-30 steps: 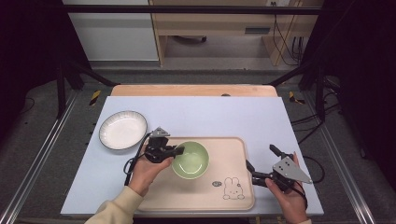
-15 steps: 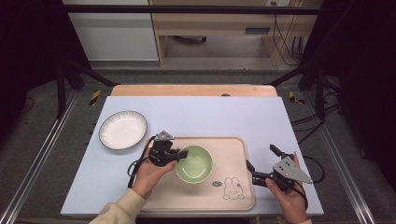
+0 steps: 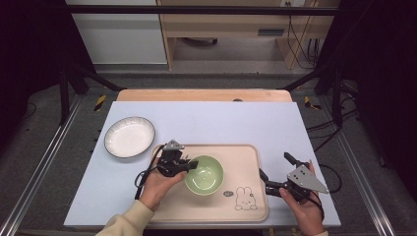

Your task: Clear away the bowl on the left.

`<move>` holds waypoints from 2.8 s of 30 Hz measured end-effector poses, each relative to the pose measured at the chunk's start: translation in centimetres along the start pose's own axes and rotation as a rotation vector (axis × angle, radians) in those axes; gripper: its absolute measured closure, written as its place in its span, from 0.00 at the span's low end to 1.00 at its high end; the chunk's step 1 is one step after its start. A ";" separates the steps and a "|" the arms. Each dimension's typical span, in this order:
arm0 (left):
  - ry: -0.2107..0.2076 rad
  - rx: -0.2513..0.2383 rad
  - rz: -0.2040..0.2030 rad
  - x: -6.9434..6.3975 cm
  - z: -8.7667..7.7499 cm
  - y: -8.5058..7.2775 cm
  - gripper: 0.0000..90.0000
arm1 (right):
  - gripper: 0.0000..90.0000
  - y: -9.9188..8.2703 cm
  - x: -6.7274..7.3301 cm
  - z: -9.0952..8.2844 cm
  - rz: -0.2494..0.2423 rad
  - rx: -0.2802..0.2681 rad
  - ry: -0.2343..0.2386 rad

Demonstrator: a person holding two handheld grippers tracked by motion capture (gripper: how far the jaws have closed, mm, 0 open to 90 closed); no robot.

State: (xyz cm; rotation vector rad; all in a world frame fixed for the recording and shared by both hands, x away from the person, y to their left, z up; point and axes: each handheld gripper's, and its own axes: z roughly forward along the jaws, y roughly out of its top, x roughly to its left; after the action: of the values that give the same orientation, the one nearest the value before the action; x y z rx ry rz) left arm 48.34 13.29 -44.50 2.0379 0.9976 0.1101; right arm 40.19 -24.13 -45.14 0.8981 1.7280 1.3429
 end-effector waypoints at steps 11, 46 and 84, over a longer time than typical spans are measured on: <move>-0.002 0.013 -0.012 0.3 0.2 -0.2 0.91 | 0.04 0.0 0.0 0.0 -0.002 0.000 0.003; 0.009 0.052 -0.027 0.8 0.5 -0.4 0.90 | 0.04 0.0 0.1 0.1 -0.002 0.004 0.005; 0.113 -0.016 0.062 0.0 -0.2 -0.8 0.42 | 0.04 -0.1 0.1 0.1 -0.004 0.009 0.007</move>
State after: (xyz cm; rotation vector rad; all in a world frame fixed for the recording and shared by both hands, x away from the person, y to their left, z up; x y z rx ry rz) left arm 47.77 13.70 -44.91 2.0670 0.9995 0.2679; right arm 40.24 -24.01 -45.24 0.8953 1.7412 1.3383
